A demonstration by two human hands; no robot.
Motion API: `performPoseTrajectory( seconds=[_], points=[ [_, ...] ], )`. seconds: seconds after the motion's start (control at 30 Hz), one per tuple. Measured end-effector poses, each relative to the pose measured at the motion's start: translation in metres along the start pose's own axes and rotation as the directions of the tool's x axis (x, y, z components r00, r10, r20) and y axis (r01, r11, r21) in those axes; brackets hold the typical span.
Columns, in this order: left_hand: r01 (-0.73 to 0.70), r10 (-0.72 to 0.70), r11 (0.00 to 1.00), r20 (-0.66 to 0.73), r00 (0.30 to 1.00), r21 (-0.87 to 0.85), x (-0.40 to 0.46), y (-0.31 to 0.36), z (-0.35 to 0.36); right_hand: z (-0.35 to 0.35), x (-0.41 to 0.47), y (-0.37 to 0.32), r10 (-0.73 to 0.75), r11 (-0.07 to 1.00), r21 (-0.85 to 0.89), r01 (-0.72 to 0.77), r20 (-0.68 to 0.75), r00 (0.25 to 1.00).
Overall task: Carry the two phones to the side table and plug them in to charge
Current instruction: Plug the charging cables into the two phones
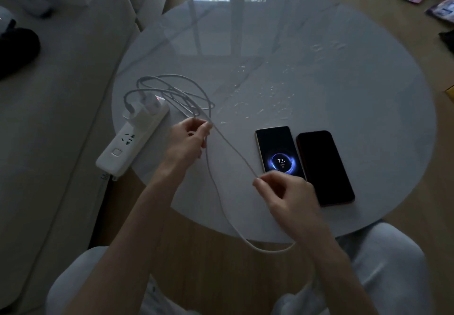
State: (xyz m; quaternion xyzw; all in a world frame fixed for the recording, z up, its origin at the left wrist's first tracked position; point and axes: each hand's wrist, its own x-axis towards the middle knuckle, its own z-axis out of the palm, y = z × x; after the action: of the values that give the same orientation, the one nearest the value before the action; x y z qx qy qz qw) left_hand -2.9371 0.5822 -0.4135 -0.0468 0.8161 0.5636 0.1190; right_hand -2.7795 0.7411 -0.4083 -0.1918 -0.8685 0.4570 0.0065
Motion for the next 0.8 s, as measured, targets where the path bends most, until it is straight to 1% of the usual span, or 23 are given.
performPoseTrajectory(
  seconds=[0.1, 0.13, 0.17, 0.23, 0.27, 0.33, 0.4, 0.47, 0.53, 0.57, 0.6, 0.67, 0.8],
  points=[
    [-0.054, 0.055, 0.998, -0.061, 0.997, 0.023, -0.006, 0.002, 0.003, -0.023, -0.014, 0.017, 0.056, 0.994, 0.097, -0.055, -0.009, 0.998],
    [-0.060, 0.059, 0.998, -0.076, 0.995, -0.021, -0.010, 0.004, 0.005, -0.027, -0.015, 0.020, 0.063, 0.990, 0.129, -0.060, -0.014, 0.998],
    [-0.048, 0.040, 0.992, -0.066, 0.997, -0.118, -0.015, 0.007, 0.007, -0.029, -0.016, 0.021, 0.062, 0.986, 0.156, -0.059, -0.015, 0.998],
    [0.008, 0.004, 0.940, 0.035, 0.999, -0.342, -0.021, 0.016, 0.011, -0.031, -0.016, 0.021, 0.025, 0.985, 0.173, -0.024, -0.002, 1.000],
    [0.024, 0.009, 0.920, 0.081, 0.997, -0.392, -0.022, 0.021, 0.014, -0.031, -0.016, 0.020, -0.002, 0.984, 0.179, 0.000, 0.012, 1.000],
    [0.007, 0.031, 0.918, 0.088, 0.996, -0.396, -0.022, 0.029, 0.018, -0.029, -0.017, 0.019, -0.054, 0.971, 0.234, 0.046, 0.027, 0.998],
    [-0.016, 0.038, 0.934, 0.054, 0.998, -0.356, -0.022, 0.034, 0.021, -0.028, -0.019, 0.016, -0.078, 0.919, 0.384, 0.084, -0.031, 0.996],
    [-0.017, 0.042, 0.972, 0.102, 0.994, -0.232, -0.026, 0.034, 0.024, -0.033, -0.018, 0.011, -0.014, 0.790, 0.605, 0.104, -0.153, 0.988],
    [-0.067, 0.057, 0.997, 0.199, 0.978, 0.043, -0.037, 0.029, 0.027, -0.045, -0.015, 0.006, 0.111, 0.599, 0.794, 0.100, -0.207, 0.972],
    [-0.126, 0.076, 0.972, 0.241, 0.967, 0.197, -0.043, 0.026, 0.028, -0.052, -0.014, 0.005, 0.147, 0.515, 0.852, 0.098, -0.200, 0.969],
    [-0.189, 0.098, 0.928, 0.278, 0.955, 0.322, -0.049, 0.024, 0.029, -0.058, -0.013, 0.005, 0.158, 0.463, 0.881, 0.098, -0.190, 0.969],
    [-0.266, 0.098, 0.844, 0.354, 0.930, 0.466, -0.061, 0.026, 0.030, -0.067, -0.014, 0.007, 0.155, 0.447, 0.888, 0.108, -0.196, 0.968],
    [-0.358, -0.016, 0.688, 0.505, 0.863, 0.632, -0.087, 0.036, 0.035, -0.066, -0.019, 0.013, 0.178, 0.463, 0.876, 0.138, -0.245, 0.953]
  ],
)
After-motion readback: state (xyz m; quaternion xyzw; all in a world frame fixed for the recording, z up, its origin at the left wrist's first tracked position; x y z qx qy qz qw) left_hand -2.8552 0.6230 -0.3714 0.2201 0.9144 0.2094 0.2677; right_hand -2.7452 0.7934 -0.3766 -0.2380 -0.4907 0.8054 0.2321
